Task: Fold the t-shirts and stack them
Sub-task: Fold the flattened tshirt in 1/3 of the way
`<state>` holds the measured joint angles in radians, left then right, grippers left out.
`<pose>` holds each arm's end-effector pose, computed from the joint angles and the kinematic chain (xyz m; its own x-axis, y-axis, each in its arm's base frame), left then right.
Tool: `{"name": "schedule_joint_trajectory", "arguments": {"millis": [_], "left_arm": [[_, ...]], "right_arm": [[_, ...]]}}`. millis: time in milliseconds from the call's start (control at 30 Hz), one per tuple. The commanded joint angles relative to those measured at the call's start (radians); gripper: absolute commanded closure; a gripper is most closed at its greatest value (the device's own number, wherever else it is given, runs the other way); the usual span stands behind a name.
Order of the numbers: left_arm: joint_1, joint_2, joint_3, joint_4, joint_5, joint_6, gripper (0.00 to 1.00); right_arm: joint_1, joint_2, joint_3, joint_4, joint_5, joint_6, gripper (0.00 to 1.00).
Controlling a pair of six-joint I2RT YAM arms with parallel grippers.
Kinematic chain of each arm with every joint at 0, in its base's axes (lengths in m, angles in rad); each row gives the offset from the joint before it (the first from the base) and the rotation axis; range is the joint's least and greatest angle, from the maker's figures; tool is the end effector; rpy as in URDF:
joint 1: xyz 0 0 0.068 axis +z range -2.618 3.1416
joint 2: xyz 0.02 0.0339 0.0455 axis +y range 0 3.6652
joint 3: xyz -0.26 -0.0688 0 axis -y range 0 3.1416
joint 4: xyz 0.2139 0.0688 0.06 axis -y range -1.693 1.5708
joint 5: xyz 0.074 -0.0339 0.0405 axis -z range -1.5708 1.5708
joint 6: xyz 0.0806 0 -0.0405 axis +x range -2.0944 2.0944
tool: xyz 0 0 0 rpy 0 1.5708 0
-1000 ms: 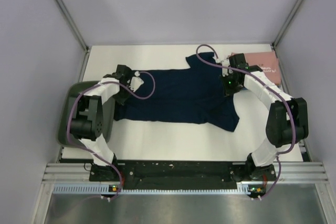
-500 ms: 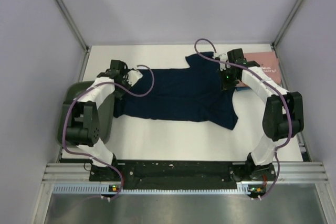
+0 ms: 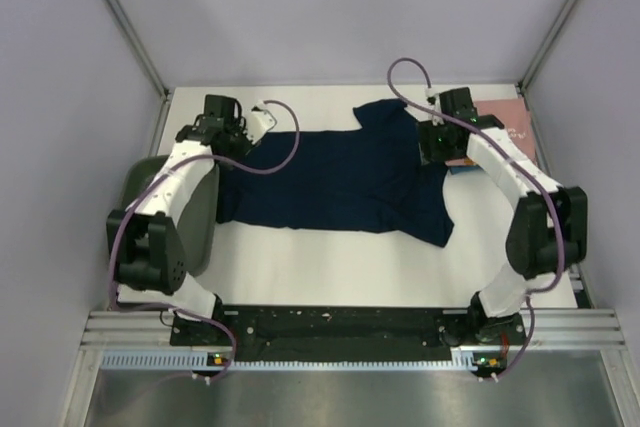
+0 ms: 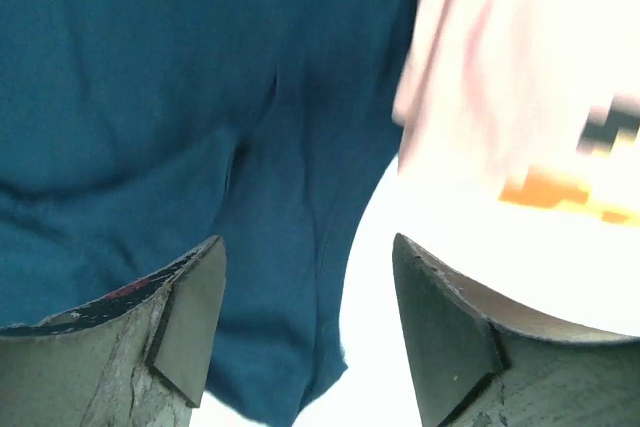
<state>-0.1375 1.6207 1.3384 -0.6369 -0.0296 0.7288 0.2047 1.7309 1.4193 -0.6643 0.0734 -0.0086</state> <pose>0.3459 -0.0455 0.2483 -0.5081 0.7423 -0.4367 0.6135 0.6679 0.4214 0.3634 0.0694 0.2338 -0.8095 -0.1768 -0.5599 -0.1695 0.9834 -0.0656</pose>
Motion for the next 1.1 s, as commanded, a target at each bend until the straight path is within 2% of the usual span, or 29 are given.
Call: {"name": "schedule_joint_trajectory", "arguments": {"millis": [0,33,100,267,400,500,567,667,700,867,933,1067], "left_arm": [[-0.062,-0.192,-0.155,-0.130,0.164,0.139,0.63],[-0.080,-0.221,-0.221,-0.132,0.168,0.177,0.63],[-0.097,-0.251,-0.333,-0.118,0.142,0.230,0.59],[-0.099,-0.255,-0.436,-0.006,0.060,0.256,0.52],[-0.099,-0.228,-0.466,0.060,-0.004,0.267,0.51],[-0.099,-0.205,-0.495,0.106,-0.065,0.277,0.51],[-0.099,-0.209,-0.524,0.147,-0.087,0.305,0.51],[-0.099,-0.219,-0.548,0.172,-0.095,0.328,0.50],[-0.099,-0.223,-0.544,0.164,-0.092,0.331,0.51],[-0.096,-0.239,-0.490,0.018,0.022,0.374,0.52],[-0.097,-0.228,-0.482,-0.029,0.089,0.396,0.51],[-0.099,-0.205,-0.498,-0.047,0.089,0.400,0.49]], "right_arm": [[-0.027,-0.292,-0.239,-0.069,-0.049,0.185,0.31],[-0.028,-0.347,-0.311,-0.070,-0.094,0.212,0.23],[-0.027,-0.407,-0.431,-0.069,-0.156,0.269,0.17],[-0.028,-0.510,-0.669,0.038,-0.179,0.381,0.16],[-0.034,-0.478,-0.773,0.172,-0.153,0.430,0.20],[-0.071,-0.427,-0.813,0.238,-0.201,0.435,0.34],[-0.091,-0.407,-0.821,0.259,-0.222,0.432,0.47],[-0.123,-0.416,-0.813,0.255,-0.219,0.421,0.90],[-0.137,-0.432,-0.806,0.234,-0.219,0.415,1.00],[-0.171,-0.560,-0.722,0.053,-0.170,0.360,1.00],[-0.176,-0.553,-0.663,-0.012,-0.254,0.303,1.00],[-0.183,-0.472,-0.562,-0.104,-0.339,0.276,1.00]]}}
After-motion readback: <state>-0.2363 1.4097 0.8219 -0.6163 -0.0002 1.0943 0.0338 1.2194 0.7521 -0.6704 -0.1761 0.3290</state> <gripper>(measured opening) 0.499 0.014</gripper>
